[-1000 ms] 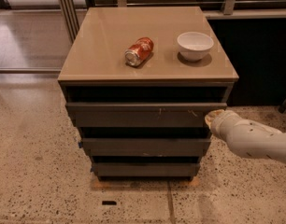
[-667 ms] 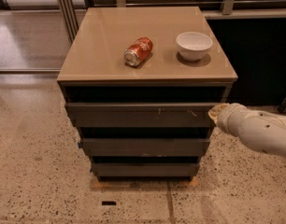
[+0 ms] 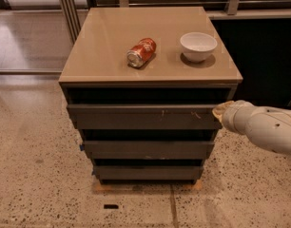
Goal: Close top drawer
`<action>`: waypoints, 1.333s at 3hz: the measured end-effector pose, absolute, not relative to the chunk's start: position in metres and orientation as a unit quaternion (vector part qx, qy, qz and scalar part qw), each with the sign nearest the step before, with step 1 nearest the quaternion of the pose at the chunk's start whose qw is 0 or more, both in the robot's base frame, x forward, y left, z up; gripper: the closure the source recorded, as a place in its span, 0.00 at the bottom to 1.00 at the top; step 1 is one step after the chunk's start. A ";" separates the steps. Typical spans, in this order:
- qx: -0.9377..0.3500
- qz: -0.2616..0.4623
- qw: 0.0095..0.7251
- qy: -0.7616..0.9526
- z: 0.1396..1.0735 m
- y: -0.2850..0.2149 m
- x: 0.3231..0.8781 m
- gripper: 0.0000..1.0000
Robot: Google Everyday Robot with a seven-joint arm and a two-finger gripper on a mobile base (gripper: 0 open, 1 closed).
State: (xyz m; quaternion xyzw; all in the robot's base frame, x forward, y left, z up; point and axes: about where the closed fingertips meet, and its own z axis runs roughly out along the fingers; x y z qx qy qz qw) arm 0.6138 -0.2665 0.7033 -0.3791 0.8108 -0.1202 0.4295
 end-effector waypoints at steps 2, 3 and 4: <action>-0.379 -0.120 0.430 0.811 0.703 -0.266 0.614 0.13; -0.379 -0.120 0.430 0.811 0.703 -0.266 0.614 0.00; -0.379 -0.120 0.430 0.811 0.703 -0.266 0.614 0.00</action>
Offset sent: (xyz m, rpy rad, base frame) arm 0.0000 0.0000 0.0000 0.0000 0.0000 0.0000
